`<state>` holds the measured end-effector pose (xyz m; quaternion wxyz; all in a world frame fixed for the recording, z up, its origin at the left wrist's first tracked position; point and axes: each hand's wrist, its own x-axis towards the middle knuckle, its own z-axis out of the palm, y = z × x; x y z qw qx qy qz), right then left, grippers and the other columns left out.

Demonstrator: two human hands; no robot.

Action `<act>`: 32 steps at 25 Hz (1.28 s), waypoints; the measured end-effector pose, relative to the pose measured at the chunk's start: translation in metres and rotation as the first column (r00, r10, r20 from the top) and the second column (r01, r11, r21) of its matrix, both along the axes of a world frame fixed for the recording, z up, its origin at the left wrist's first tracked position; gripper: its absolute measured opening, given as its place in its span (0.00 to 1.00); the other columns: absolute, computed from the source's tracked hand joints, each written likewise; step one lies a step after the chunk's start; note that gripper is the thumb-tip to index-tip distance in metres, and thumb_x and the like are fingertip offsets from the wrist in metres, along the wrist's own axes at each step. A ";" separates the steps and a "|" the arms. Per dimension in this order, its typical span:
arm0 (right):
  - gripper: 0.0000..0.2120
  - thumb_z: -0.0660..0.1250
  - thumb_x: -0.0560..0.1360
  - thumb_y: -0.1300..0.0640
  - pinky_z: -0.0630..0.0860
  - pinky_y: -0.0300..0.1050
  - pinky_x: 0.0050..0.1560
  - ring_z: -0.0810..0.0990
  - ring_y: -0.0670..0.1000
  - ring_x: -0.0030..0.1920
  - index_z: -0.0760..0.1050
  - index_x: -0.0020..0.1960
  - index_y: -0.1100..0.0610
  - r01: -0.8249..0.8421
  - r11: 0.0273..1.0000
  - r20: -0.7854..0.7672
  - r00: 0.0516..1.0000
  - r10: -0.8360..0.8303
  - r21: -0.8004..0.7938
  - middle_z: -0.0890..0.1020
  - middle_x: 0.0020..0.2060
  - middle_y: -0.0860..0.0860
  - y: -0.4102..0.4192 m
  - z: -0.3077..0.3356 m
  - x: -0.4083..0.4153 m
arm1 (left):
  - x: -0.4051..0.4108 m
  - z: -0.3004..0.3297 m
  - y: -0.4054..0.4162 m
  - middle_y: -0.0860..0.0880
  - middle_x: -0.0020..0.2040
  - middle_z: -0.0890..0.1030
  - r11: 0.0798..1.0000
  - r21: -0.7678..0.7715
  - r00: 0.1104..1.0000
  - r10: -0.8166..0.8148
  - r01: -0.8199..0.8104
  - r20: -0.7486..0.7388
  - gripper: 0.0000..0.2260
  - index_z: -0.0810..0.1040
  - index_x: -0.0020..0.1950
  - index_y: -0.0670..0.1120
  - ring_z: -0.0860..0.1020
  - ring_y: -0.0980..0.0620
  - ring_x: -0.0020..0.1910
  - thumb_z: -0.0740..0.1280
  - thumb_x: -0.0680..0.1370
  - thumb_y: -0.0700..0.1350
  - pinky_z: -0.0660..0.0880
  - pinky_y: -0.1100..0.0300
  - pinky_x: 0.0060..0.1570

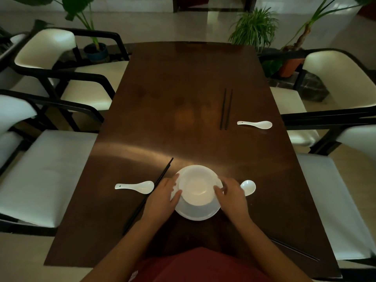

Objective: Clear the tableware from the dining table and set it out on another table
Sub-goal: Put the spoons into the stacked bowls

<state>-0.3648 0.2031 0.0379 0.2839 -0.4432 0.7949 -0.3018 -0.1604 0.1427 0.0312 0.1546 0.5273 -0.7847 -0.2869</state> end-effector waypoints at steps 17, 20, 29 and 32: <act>0.10 0.64 0.72 0.65 0.79 0.54 0.50 0.82 0.59 0.45 0.79 0.52 0.61 0.441 0.807 -0.011 0.879 -0.476 0.393 0.84 0.43 0.60 -0.005 -0.037 -0.085 | 0.084 -0.031 -0.072 0.38 0.44 0.77 0.968 0.162 0.927 0.125 -0.193 0.355 0.03 0.75 0.40 0.42 0.76 0.38 0.46 0.67 0.74 0.38 0.69 0.52 0.44; 0.11 0.63 0.73 0.67 0.80 0.54 0.49 0.83 0.57 0.40 0.78 0.55 0.61 0.459 0.794 0.067 0.849 -0.524 0.400 0.83 0.40 0.58 -0.002 -0.027 -0.096 | 0.087 -0.032 -0.074 0.38 0.41 0.79 0.911 0.182 0.899 0.302 -0.370 0.317 0.07 0.75 0.39 0.41 0.77 0.39 0.44 0.64 0.76 0.41 0.67 0.56 0.42; 0.07 0.66 0.72 0.66 0.81 0.45 0.43 0.83 0.50 0.36 0.78 0.46 0.57 0.111 0.987 0.282 0.949 -0.139 0.113 0.83 0.37 0.54 -0.054 0.085 -0.059 | -0.009 0.056 -0.081 0.40 0.49 0.81 0.814 0.473 0.836 0.489 -0.336 -0.249 0.10 0.77 0.55 0.40 0.81 0.43 0.45 0.65 0.75 0.35 0.79 0.51 0.45; 0.09 0.69 0.72 0.63 0.75 0.31 0.31 0.81 0.42 0.31 0.74 0.40 0.50 -0.013 1.000 0.213 0.977 0.013 -0.002 0.80 0.33 0.46 -0.067 0.106 -0.026 | -0.049 0.079 -0.064 0.46 0.46 0.83 0.812 0.556 0.850 0.413 -0.180 -0.328 0.10 0.79 0.56 0.42 0.82 0.49 0.43 0.66 0.76 0.37 0.80 0.57 0.40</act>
